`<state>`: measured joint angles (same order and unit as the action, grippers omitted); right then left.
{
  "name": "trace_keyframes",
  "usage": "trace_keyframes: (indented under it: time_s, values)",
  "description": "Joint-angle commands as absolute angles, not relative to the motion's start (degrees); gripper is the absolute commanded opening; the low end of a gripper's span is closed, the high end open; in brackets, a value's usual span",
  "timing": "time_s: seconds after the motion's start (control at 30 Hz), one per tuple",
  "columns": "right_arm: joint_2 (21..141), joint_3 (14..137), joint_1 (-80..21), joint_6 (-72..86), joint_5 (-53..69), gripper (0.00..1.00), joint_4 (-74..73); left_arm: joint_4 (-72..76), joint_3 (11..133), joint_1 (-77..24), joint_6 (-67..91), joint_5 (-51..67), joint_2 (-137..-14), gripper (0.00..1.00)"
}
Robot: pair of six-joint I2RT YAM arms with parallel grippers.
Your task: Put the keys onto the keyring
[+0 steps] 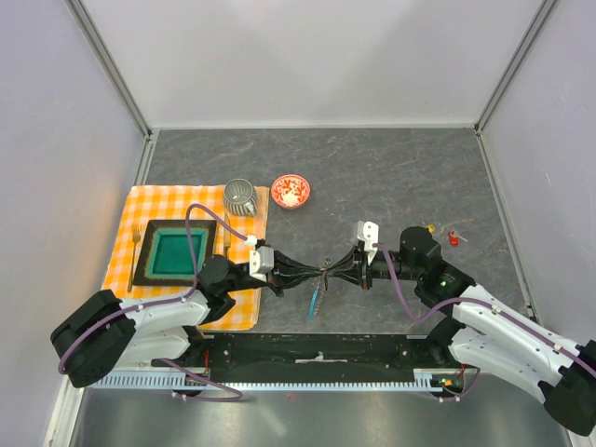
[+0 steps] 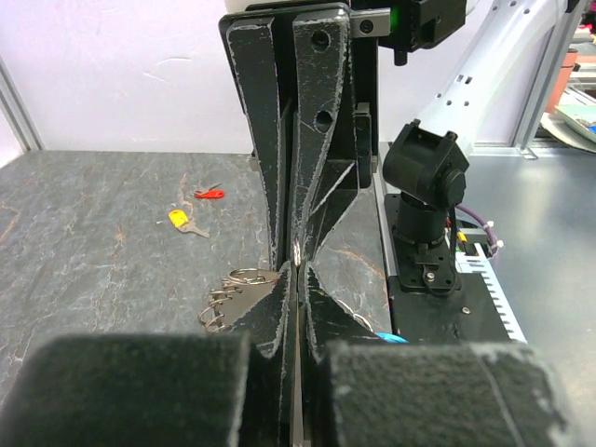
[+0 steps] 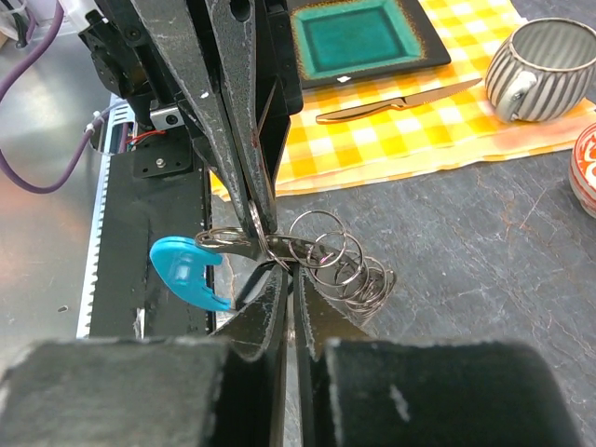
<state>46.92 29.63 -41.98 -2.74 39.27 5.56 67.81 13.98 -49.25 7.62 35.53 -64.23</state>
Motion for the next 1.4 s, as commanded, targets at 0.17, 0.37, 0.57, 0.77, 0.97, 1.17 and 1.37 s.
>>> trace_keyframes:
  time_s: [0.17, 0.37, 0.57, 0.77, 0.97, 1.17, 1.37]
  values:
    - [47.72, 32.61, -41.57, -2.46, 43.15, 0.00, 6.94, 70.49, 17.31, -49.22, 5.45, 40.51, -63.28, 0.02]
    - [50.27, 34.89, -41.57, -2.64, 47.02, 0.00, 6.42, 71.63, 18.54, -49.22, 6.41, 43.68, -65.12, 0.02]
    - [52.99, 36.91, -41.57, -3.16, 48.43, 0.00, 6.06, 73.91, 19.51, -49.22, 8.08, 46.31, -67.23, 0.02]
    - [55.10, 38.14, -41.66, -2.20, 47.46, 0.00, 5.80, 78.21, 19.60, -49.22, 10.46, 46.85, -69.17, 0.02]
    - [57.13, 39.29, -43.32, -0.18, 44.04, 0.00, 5.98, 82.52, 19.60, -49.22, 13.00, 46.58, -71.89, 0.02]
    - [56.34, 39.02, -46.14, -1.14, 35.35, 0.10, 2.91, 83.50, 17.24, -49.22, 12.05, 42.12, -71.03, 0.02]
    - [50.54, 39.02, -45.97, -1.94, 13.67, 0.27, -8.69, 71.64, 14.16, -49.22, 2.74, 35.35, -66.45, 0.02]
